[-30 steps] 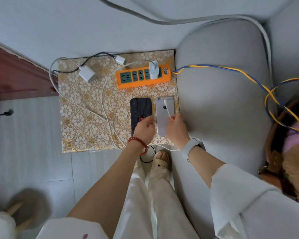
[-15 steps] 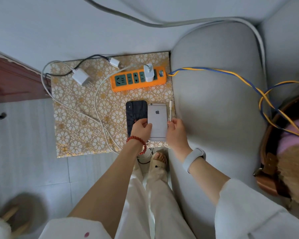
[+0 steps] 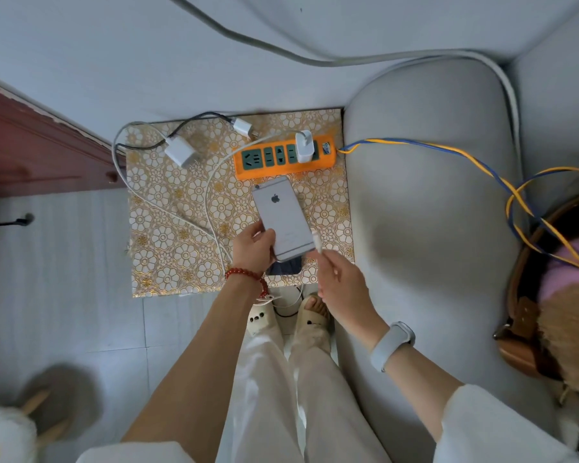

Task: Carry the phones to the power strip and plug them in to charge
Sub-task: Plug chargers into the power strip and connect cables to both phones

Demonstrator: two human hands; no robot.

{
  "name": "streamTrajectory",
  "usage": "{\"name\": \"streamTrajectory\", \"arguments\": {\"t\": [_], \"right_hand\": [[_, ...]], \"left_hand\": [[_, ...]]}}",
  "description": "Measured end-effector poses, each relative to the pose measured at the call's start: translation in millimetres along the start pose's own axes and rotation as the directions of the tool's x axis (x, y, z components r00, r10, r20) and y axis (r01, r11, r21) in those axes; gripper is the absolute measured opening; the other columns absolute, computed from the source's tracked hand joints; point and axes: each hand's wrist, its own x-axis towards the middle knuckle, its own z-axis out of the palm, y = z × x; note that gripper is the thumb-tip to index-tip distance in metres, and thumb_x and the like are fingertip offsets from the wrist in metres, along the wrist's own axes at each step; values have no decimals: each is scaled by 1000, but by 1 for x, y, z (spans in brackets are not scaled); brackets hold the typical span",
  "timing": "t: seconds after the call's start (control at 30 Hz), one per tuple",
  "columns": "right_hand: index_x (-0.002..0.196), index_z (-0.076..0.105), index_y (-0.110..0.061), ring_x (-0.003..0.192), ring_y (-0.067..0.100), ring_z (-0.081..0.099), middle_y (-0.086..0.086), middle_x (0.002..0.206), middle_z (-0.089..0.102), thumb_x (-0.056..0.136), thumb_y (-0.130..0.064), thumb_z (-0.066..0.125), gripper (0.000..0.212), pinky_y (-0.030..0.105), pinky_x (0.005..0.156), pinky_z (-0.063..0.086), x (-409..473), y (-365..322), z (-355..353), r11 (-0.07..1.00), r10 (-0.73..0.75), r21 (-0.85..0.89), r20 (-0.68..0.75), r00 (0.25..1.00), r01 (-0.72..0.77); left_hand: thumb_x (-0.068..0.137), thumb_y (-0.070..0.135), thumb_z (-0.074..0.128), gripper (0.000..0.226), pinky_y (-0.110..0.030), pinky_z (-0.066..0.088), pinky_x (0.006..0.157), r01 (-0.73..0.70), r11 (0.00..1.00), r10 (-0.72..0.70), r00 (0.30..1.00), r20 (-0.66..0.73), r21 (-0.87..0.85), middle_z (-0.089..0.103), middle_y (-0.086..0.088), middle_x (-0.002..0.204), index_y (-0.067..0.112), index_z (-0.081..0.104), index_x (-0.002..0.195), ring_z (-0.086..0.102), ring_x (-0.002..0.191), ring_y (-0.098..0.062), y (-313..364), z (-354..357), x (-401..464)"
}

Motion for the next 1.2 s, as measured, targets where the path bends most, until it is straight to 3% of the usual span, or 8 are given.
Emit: {"name": "streamTrajectory", "arguments": {"t": [0.1,0.27,0.5,0.63,0.77,0.93,1.07,1.2], "right_hand": [[89,59,-21,46,1,43,-28,48,50,95,-24,39,22,19,53,31,-4,-4,8,999,30,-44,33,999,-28],[91,63,-23,49,-2,45,-14,50,50,93,-25,40,23,22,53,34,-7,-7,12,997,38,-71,-19,999,-39],[79,61,-23,67,21,56,7,71,63,92,-22,42,23,36,63,45,-5,-16,14,994,42,-103,-18,999,-43],[74,60,-24,52,2,47,-9,52,50,91,-22,43,24,26,54,36,-5,-17,14,996,52,-78,-31,998,-54],[74,62,-22,52,7,46,4,64,61,90,-21,44,25,28,56,37,-7,-18,14,997,50,-50,-74,996,-54],[71,59,-31,79,27,61,13,83,70,90,-24,43,26,38,73,50,-10,-19,12,996,64,-61,-101,993,-70],[72,60,-29,80,23,63,7,82,71,90,-24,44,25,37,75,50,-8,-20,10,997,59,-38,-108,992,-63],[78,67,-21,55,6,50,-14,55,58,91,-23,44,27,28,62,43,-8,-18,9,996,74,-38,-78,994,-77]], "left_hand": [[88,3,47,32,-36,56,69,29,995,-31,999,-26,-94,64,-6,85,2,51,120,64,78,-21,7,-3,0],[89,0,44,26,-22,55,48,43,977,-50,998,-26,-209,62,-7,80,0,53,114,61,68,-19,13,-3,-11],[89,0,44,27,-20,55,49,36,972,-39,999,-11,-233,61,-8,79,-1,53,114,61,68,-19,17,1,-19],[89,-1,43,26,-21,55,48,46,964,-47,999,3,-262,62,-9,80,1,54,112,61,67,-19,19,4,-23],[89,-1,43,24,-21,55,48,58,944,-59,998,6,-324,62,-9,80,-1,54,111,63,64,-17,21,5,-26],[90,0,43,26,-21,55,49,46,948,-48,999,3,-314,61,-8,82,-1,52,114,61,69,-19,23,6,-28],[89,0,43,25,-20,54,47,31,958,-33,999,-2,-286,62,-7,81,1,53,112,63,64,-15,24,9,-29],[89,0,43,25,-19,53,47,23,967,-26,1000,-7,-253,62,-6,80,2,53,112,64,61,-14,22,9,-28]]}}
